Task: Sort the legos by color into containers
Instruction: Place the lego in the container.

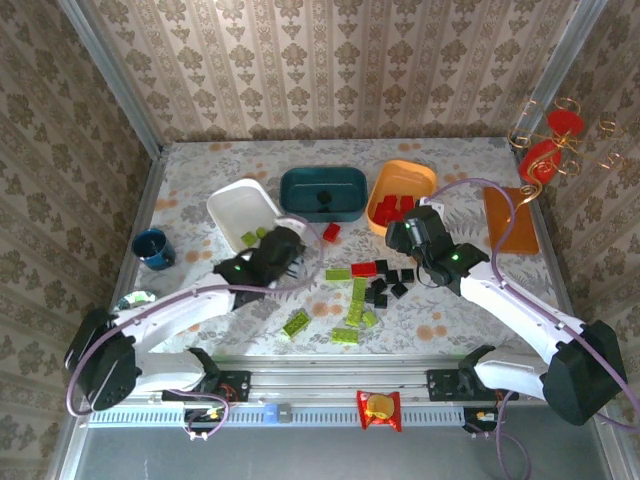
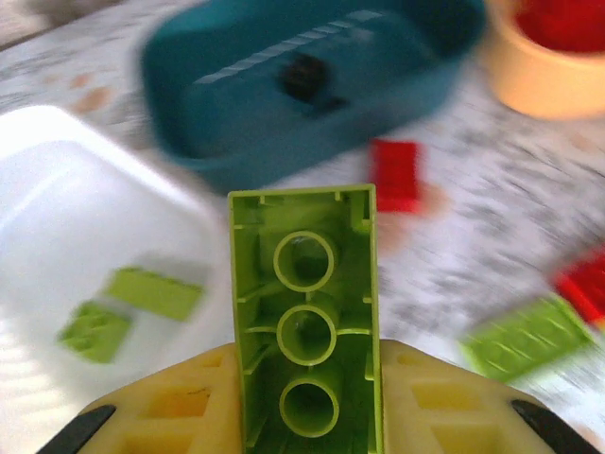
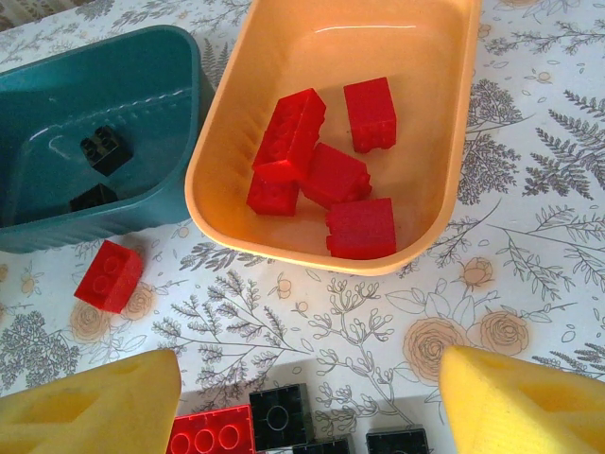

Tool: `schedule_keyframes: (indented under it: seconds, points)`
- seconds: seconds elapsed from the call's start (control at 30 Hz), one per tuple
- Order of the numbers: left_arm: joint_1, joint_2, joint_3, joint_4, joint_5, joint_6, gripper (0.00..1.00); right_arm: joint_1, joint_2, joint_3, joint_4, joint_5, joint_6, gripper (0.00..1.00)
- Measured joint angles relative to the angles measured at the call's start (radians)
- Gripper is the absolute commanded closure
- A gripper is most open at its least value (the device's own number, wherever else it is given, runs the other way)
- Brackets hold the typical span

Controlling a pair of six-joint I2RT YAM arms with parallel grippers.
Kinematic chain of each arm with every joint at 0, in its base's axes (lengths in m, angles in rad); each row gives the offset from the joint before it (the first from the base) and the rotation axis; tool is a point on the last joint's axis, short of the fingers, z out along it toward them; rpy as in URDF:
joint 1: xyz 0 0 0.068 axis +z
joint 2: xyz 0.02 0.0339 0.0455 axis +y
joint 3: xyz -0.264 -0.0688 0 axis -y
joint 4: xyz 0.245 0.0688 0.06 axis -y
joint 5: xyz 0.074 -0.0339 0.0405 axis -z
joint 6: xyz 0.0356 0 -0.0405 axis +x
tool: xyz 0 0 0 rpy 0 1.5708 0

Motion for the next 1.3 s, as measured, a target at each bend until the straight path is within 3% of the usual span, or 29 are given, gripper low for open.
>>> schedule_keyframes:
  seconds: [0.13,0.33,0.47,0.5,0.53,0.57,0.83,0.97,1.3]
  points:
    - [0.165,0.005,-0.032,0.050,-0.004,-0.048,0.78,0.000,0.000,0.000,0.000,-0.004,0.002,0.26]
    - [0.374,0.128,-0.018,0.111,0.082,-0.140,0.72,0.000,-0.002,-0.003,-0.002,-0.026,0.003,0.27]
    - [0.486,0.233,0.019,0.135,0.173,-0.202,0.60,0.022,-0.029,-0.035,-0.003,-0.060,0.006,0.25]
    - [0.509,0.248,0.026,0.143,0.196,-0.220,0.55,0.036,-0.040,-0.047,-0.002,-0.080,0.005,0.23]
    - [0.523,0.254,0.027,0.150,0.211,-0.230,0.51,0.051,-0.047,-0.056,-0.001,-0.098,0.005,0.12]
    - [0.535,0.257,0.030,0.154,0.227,-0.242,0.48,0.073,-0.053,-0.066,0.001,-0.119,0.002,0.04]
    - [0.534,0.118,0.031,0.171,0.349,-0.300,0.28,0.340,0.045,-0.053,0.032,-0.211,-0.008,0.00]
    - [0.519,-0.057,0.018,0.166,0.392,-0.319,0.01,0.467,0.217,0.037,0.047,-0.219,-0.033,0.00]
    - [0.515,-0.447,-0.025,0.010,0.409,-0.318,0.00,0.680,0.601,0.302,0.052,-0.194,-0.086,0.00]
